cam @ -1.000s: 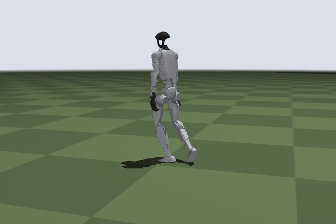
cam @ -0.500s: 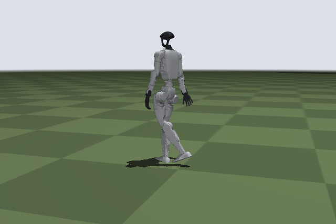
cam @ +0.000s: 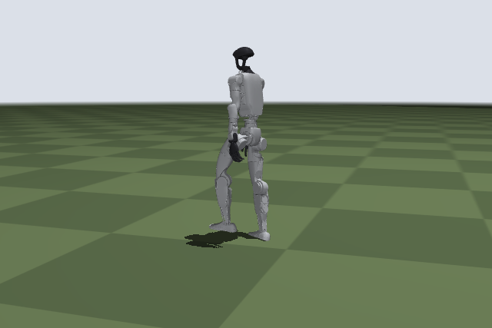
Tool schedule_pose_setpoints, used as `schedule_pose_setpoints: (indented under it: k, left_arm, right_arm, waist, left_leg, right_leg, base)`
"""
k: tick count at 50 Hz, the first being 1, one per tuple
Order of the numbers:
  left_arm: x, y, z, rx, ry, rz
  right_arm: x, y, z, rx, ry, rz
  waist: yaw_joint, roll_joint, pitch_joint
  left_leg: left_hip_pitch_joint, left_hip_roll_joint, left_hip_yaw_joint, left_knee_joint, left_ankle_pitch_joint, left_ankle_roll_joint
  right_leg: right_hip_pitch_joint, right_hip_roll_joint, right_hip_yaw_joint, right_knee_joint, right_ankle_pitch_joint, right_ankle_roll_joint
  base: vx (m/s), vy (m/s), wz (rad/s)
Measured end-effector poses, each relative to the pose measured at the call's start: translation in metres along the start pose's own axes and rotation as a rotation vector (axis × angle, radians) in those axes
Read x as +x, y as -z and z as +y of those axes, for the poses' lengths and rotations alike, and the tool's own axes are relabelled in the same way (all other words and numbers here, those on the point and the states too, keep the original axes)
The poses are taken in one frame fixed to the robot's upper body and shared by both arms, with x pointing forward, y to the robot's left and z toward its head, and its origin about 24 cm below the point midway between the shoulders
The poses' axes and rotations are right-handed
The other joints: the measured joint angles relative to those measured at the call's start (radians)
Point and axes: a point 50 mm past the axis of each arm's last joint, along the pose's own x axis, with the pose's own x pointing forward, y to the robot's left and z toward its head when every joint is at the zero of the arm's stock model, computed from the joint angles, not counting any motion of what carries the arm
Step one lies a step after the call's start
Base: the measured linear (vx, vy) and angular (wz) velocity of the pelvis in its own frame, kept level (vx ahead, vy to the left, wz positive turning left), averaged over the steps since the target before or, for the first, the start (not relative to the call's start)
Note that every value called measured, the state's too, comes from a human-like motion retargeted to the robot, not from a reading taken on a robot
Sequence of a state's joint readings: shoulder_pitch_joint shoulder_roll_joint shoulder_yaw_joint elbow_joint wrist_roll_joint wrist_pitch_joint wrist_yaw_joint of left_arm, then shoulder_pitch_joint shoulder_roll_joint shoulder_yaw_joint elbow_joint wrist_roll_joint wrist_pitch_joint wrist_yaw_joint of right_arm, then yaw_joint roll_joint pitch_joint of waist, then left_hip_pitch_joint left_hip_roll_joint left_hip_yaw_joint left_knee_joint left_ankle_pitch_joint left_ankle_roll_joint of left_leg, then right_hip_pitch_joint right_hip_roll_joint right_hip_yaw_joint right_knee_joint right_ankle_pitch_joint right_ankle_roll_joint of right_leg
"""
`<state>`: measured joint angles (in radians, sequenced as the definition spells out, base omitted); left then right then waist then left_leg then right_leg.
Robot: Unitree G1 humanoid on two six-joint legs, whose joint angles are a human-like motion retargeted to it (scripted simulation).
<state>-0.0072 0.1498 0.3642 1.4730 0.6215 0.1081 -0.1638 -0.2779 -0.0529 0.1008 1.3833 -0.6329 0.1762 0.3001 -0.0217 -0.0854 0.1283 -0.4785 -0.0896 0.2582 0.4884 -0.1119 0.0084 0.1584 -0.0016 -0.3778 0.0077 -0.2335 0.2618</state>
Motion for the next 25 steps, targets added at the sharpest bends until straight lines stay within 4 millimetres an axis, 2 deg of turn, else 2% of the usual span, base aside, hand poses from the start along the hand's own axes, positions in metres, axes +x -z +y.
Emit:
schedule_pose_setpoints:
  k: [3, 4, 7, 12, 18, 22, 25]
  left_arm:
    - [0.001, -0.001, -0.005, 0.013, 0.017, -0.005]
    - [0.001, -0.001, -0.007, 0.017, 0.024, -0.007]
    - [0.001, 0.0, -0.01, 0.022, 0.039, -0.009]
    - [0.0, -0.01, -0.001, 0.039, 0.009, -0.036]
    - [-0.005, -0.025, 0.017, 0.046, -0.042, -0.074]
    - [-0.007, -0.037, 0.024, 0.043, -0.072, -0.112]
    - [-0.008, -0.041, 0.024, 0.046, -0.074, -0.136]
  right_arm:
    - [0.0, -0.008, 0.006, -0.033, -0.037, -0.018]
    - [0.001, -0.01, 0.008, -0.044, -0.05, -0.021]
    - [0.002, -0.013, 0.019, -0.07, -0.077, -0.026]
    - [0.005, -0.012, 0.032, -0.046, -0.102, -0.027]
    - [0.007, 0.01, 0.034, -0.041, -0.102, 0.052]
    - [0.007, 0.032, 0.028, -0.047, -0.065, 0.094]
    - [0.005, 0.052, 0.024, -0.034, -0.029, 0.126]
  waist:
    - [0.029, 0.009, 0.004]
    - [0.033, 0.005, 0.001]
    - [0.031, -0.019, -0.017]
    - [0.058, -0.029, -0.024]
    - [0.083, -0.023, -0.056]
    - [0.078, -0.001, -0.062]
    - [0.062, 0.038, -0.065]
  left_leg:
    - [0.023, 0.004, -0.036, -0.091, 0.178, 0.018]
    - [0.031, 0.001, -0.023, -0.087, 0.183, 0.047]
    - [0.035, 0.01, 0.085, -0.009, 0.098, 0.164]
    - [0.031, 0.047, 0.085, 0.067, 0.023, 0.175]
    - [0.055, 0.119, 0.123, 0.113, -0.054, 0.215]
    - [0.097, 0.104, 0.093, 0.078, -0.065, 0.243]
    - [0.177, 0.084, 0.072, 0.002, -0.073, 0.253]
  right_leg:
    - [0.031, 0.013, 0.035, -0.002, -0.017, 0.0]
    - [0.038, 0.007, 0.045, 0.0, -0.024, 0.0]
    - [0.055, -0.023, 0.085, 0.011, -0.036, 0.0]
    - [0.076, -0.027, 0.095, 0.022, 0.008, 0.0]
    - [0.059, -0.01, 0.054, 0.057, 0.181, 0.0]
    - [0.053, -0.018, 0.026, 0.125, 0.334, 0.0]
    - [0.046, -0.047, 0.019, 0.242, 0.465, 0.0]
  base:
    - [0.33, 0.14, -0.44]
    - [0.5, 0.21, -0.37]
    - [0.46, 0.2, -0.21]
    - [0.37, 0.14, -0.28]
    - [0.31, 0.05, -0.26]
    - [0.36, 0.16, -0.12]
    - [0.59, 0.41, 0.04]
